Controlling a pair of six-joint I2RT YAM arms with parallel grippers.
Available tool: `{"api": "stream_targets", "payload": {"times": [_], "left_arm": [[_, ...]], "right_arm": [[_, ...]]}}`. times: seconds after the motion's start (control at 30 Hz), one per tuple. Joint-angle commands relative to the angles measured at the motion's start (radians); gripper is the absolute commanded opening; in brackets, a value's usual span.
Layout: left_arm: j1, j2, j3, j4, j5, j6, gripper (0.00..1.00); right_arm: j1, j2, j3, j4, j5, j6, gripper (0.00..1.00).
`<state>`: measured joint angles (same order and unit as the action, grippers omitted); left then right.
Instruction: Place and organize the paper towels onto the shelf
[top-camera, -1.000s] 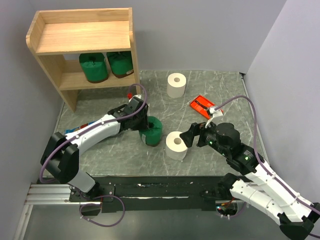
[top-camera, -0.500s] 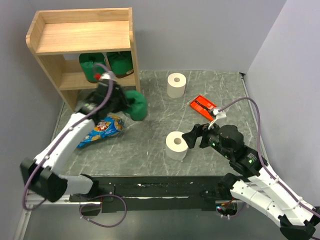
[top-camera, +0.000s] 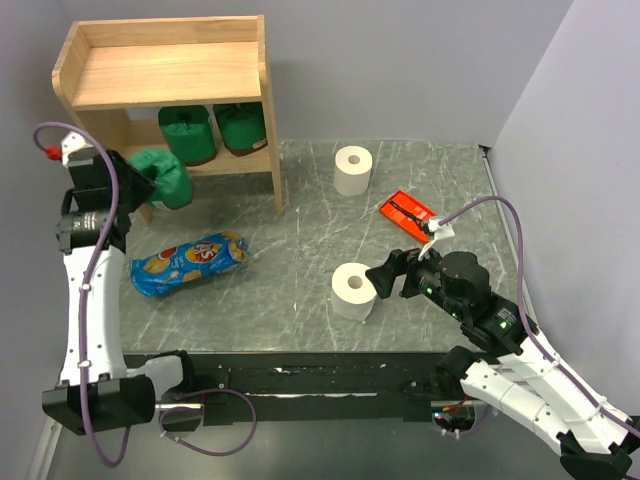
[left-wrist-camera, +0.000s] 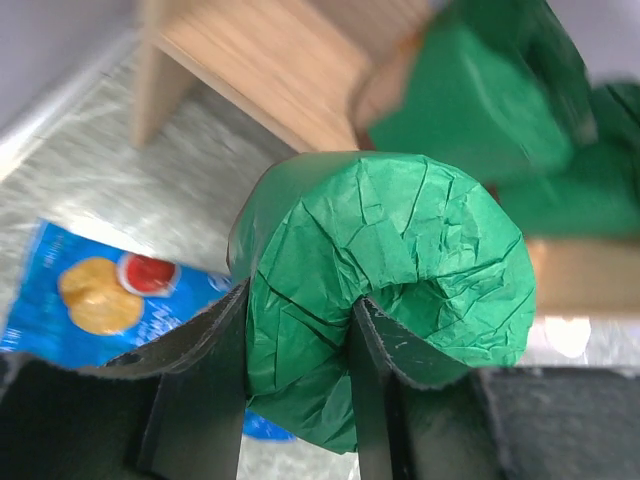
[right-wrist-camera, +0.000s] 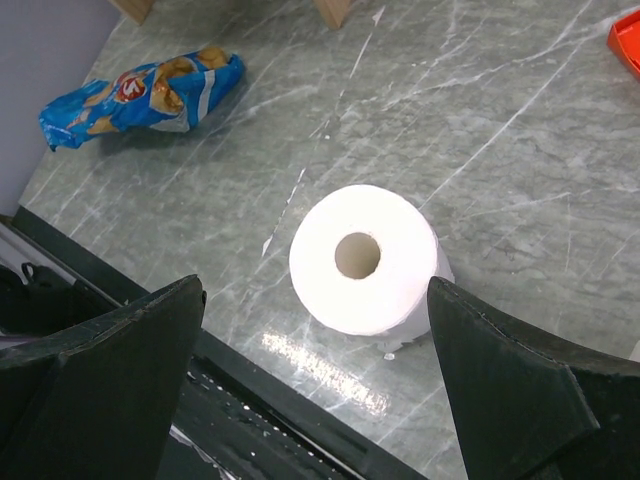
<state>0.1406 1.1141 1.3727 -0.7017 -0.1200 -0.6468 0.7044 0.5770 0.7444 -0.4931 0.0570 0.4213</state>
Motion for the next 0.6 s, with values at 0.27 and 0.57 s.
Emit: {"api": "stream_targets", "payload": {"times": [0.27,0.57], "left_arm": [[0.109,0.062,0.127,0.166,-0.052,-0.001,0.42],[0.113,0.188,0.226,0.202,-0.075,0.052,0.43]], "right_arm": [[0.004,-0.022,0.046,-0.007,0.017,-0.009,1.0],[0.004,-0.029,0.072,-0.019,0.014,-0.009,1.0]]}}
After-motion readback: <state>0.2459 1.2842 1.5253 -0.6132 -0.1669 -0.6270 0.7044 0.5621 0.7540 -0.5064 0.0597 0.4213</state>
